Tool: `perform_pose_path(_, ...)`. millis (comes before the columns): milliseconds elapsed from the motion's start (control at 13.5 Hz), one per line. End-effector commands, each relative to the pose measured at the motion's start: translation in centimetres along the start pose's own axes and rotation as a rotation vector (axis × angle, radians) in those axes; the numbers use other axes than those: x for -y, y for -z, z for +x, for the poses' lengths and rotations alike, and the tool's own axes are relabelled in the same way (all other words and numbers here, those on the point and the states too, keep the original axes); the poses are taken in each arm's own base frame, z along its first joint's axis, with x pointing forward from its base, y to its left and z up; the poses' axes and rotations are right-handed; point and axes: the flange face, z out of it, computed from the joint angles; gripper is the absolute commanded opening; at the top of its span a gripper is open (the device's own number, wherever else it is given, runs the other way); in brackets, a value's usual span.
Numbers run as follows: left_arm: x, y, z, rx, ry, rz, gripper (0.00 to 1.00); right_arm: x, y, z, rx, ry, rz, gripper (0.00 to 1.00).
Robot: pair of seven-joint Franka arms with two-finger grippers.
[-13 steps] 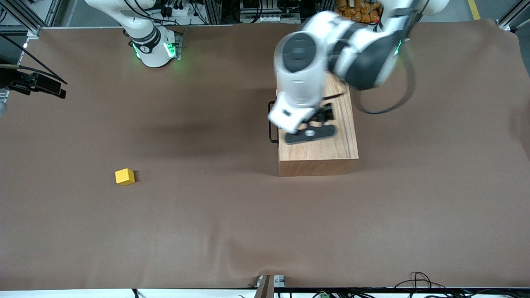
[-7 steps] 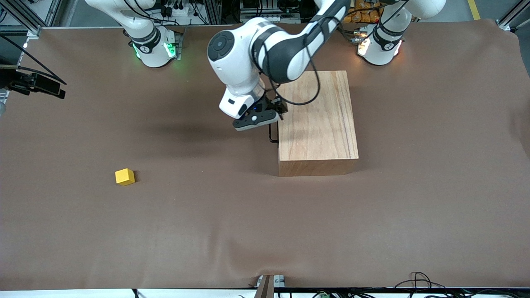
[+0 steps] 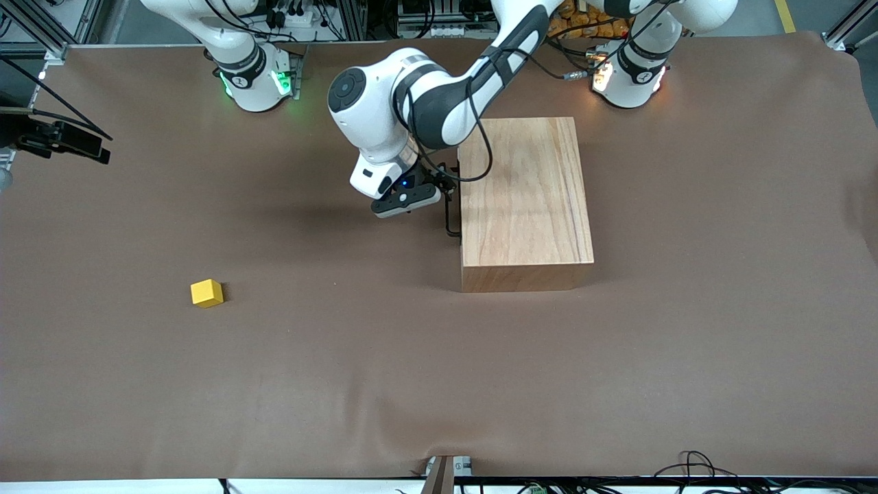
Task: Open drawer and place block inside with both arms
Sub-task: 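Reach the left gripper across to the black drawer handle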
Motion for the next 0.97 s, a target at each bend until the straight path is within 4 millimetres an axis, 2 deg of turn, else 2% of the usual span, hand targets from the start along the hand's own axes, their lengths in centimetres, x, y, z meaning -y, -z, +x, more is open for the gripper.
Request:
perform_pose_path(0, -0.6, -0.6, -1.0, -0.012, -0.003, 0.050, 1.00, -0.3, 0.2, -0.2, -0.005, -0.013, 0.013, 1.00)
perform_pose_path(149, -1.3, -3.2, -1.4, -0.005, -0.022, 0.087, 1.00, -0.2, 0.2, -0.2, -0.004, -0.012, 0.016, 1.00)
perform_pose_path(297, -1.6, -4.8, -1.4, 0.000, -0.054, 0.110, 1.00, -0.8, 0.1, -0.1, -0.004, -0.023, 0.018, 1.00)
perform_pose_path(371, -1.5, -4.9, -1.2, -0.001, -0.084, 0.113, 1.00, -1.3, 0.0, 0.0, -0.002, -0.032, 0.020, 1.00)
perform_pose_path(891, -2.1, -4.6, -1.3, -0.017, -0.097, 0.074, 1.00, -1.3, -0.1, 0.0, 0.002, -0.031, 0.021, 1.00)
